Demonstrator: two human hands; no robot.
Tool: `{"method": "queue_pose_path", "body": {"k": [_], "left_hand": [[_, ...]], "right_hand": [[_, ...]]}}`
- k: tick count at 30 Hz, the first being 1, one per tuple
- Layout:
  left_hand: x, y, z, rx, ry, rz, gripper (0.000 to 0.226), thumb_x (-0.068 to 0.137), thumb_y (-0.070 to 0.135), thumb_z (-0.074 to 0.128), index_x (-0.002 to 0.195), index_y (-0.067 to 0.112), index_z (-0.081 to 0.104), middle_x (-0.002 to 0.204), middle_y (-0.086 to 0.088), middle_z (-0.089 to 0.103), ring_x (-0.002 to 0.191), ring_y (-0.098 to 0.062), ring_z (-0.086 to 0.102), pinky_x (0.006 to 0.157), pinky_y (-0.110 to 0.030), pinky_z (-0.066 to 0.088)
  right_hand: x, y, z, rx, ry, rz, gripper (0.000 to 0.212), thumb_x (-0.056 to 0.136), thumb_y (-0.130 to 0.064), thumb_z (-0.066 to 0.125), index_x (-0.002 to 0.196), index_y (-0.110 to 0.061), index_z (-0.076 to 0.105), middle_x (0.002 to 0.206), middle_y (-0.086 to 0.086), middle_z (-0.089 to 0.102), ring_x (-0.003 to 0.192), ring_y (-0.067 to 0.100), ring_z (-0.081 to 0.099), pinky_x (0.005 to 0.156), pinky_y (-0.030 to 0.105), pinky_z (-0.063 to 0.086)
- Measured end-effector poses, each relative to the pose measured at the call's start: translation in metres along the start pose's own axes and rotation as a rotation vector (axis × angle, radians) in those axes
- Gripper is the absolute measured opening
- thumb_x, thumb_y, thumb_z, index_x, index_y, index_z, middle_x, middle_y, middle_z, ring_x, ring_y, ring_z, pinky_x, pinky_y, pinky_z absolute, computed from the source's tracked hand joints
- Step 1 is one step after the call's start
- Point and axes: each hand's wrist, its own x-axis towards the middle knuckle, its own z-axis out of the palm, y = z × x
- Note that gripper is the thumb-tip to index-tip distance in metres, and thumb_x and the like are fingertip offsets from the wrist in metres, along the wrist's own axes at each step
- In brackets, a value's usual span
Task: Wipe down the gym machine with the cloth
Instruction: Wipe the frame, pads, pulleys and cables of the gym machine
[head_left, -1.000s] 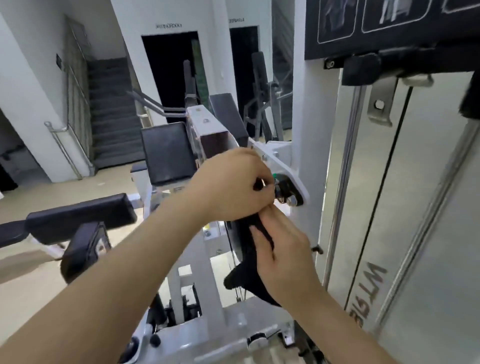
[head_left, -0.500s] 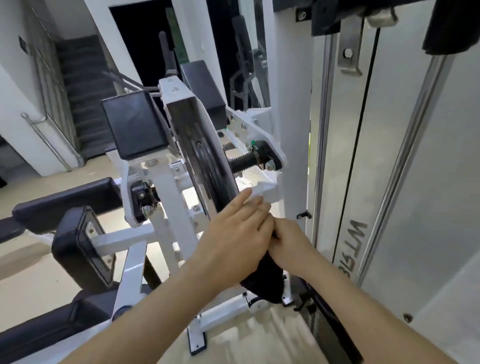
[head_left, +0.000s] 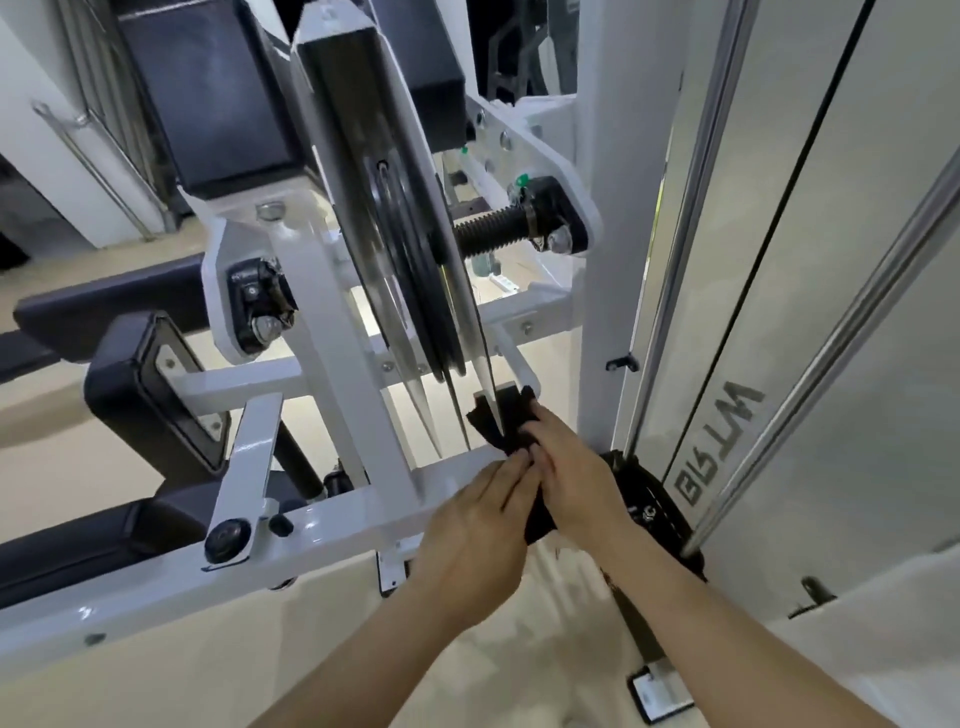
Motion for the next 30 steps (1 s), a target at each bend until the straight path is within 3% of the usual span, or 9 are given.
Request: {"method": "queue_pose_path", "body": {"k": [2, 5, 8, 11, 15, 19, 23, 26, 30], "left_hand": [[-0.008, -0.008, 0.010, 0.072, 0.007, -0.021, 0.067, 0.065, 0.008, 0.075, 0.130, 0.009, 0.059, 0.134, -0.012, 0.059, 0.115, -0.028, 0.062, 0.088, -0.036, 0.053], [-0.019, -0.018, 0.012, 0.084, 0.038, -0.037, 0.061, 0.068, 0.003, 0.068, 0.128, 0.012, 0.060, 0.133, -0.010, 0.058, 0.117, -0.029, 0.058, 0.088, -0.038, 0.053], [-0.031, -0.032, 0.005, 0.093, 0.104, -0.050, 0.034, 0.067, -0.001, 0.055, 0.095, 0.008, 0.071, 0.102, -0.009, 0.065, 0.089, -0.030, 0.062, 0.065, -0.035, 0.054], [-0.050, -0.056, -0.007, 0.132, 0.152, -0.084, 0.018, 0.060, -0.004, 0.067, 0.072, 0.009, 0.068, 0.083, -0.007, 0.061, 0.071, -0.029, 0.058, 0.053, -0.033, 0.047], [-0.067, -0.087, -0.026, 0.202, 0.150, -0.131, 0.038, 0.053, -0.004, 0.073, 0.088, 0.010, 0.070, 0.095, -0.010, 0.063, 0.083, -0.032, 0.061, 0.057, -0.035, 0.048], [-0.082, -0.119, -0.038, 0.231, 0.124, -0.160, 0.039, 0.060, 0.001, 0.075, 0.098, 0.011, 0.071, 0.107, -0.011, 0.066, 0.094, -0.034, 0.063, 0.075, -0.039, 0.051], [-0.111, -0.159, -0.040, 0.134, 0.037, -0.194, 0.026, 0.076, 0.010, 0.071, 0.102, 0.016, 0.071, 0.114, -0.004, 0.065, 0.103, -0.025, 0.063, 0.070, -0.033, 0.054], [-0.122, -0.186, -0.037, 0.085, 0.028, -0.065, 0.029, 0.083, 0.015, 0.065, 0.111, 0.022, 0.066, 0.119, -0.001, 0.062, 0.109, -0.022, 0.060, 0.080, -0.032, 0.052], [-0.114, -0.200, -0.034, -0.120, 0.083, 0.007, 0.034, 0.088, 0.018, 0.056, 0.122, 0.017, 0.062, 0.121, 0.002, 0.062, 0.109, -0.018, 0.058, 0.087, -0.027, 0.045]], "right_hand": [[-0.005, -0.001, 0.011, -0.066, 0.087, 0.071, 0.029, 0.101, -0.009, 0.041, 0.125, -0.009, 0.058, 0.140, 0.002, 0.052, 0.123, 0.017, 0.054, 0.104, 0.032, 0.044], [-0.027, -0.016, 0.031, -0.193, 0.144, 0.116, 0.035, 0.094, -0.003, 0.049, 0.128, -0.007, 0.058, 0.141, 0.005, 0.052, 0.138, 0.028, 0.039, 0.115, 0.038, 0.031], [-0.052, -0.042, 0.059, -0.294, 0.109, -0.050, 0.040, 0.083, -0.003, 0.049, 0.119, -0.007, 0.066, 0.129, 0.007, 0.062, 0.130, 0.028, 0.050, 0.112, 0.043, 0.034], [-0.052, -0.072, 0.077, -0.306, 0.044, -0.163, 0.040, 0.081, -0.010, 0.046, 0.112, -0.009, 0.070, 0.119, 0.004, 0.068, 0.121, 0.024, 0.059, 0.103, 0.041, 0.046], [-0.019, -0.037, 0.046, -0.477, 0.030, -0.030, 0.038, 0.079, -0.001, 0.062, 0.116, -0.008, 0.065, 0.119, 0.008, 0.065, 0.119, 0.027, 0.058, 0.103, 0.044, 0.041], [-0.033, -0.075, 0.083, -0.239, 0.251, 0.274, 0.030, 0.093, 0.001, 0.054, 0.122, 0.002, 0.062, 0.128, 0.015, 0.062, 0.129, 0.031, 0.049, 0.109, 0.048, 0.037], [-0.063, -0.134, 0.133, -0.080, 0.334, 0.262, 0.034, 0.094, 0.000, 0.052, 0.127, 0.002, 0.059, 0.130, 0.016, 0.060, 0.126, 0.033, 0.053, 0.108, 0.034, 0.037], [-0.031, -0.152, 0.119, -0.167, 0.481, 0.002, 0.035, 0.094, -0.004, 0.044, 0.126, -0.001, 0.059, 0.127, 0.014, 0.062, 0.123, 0.028, 0.054, 0.111, 0.030, 0.036], [0.026, -0.173, 0.129, -0.514, 0.319, -0.044, 0.046, 0.093, -0.013, 0.049, 0.138, -0.004, 0.048, 0.148, 0.017, 0.042, 0.143, 0.033, 0.030, 0.114, 0.048, 0.031]]}}
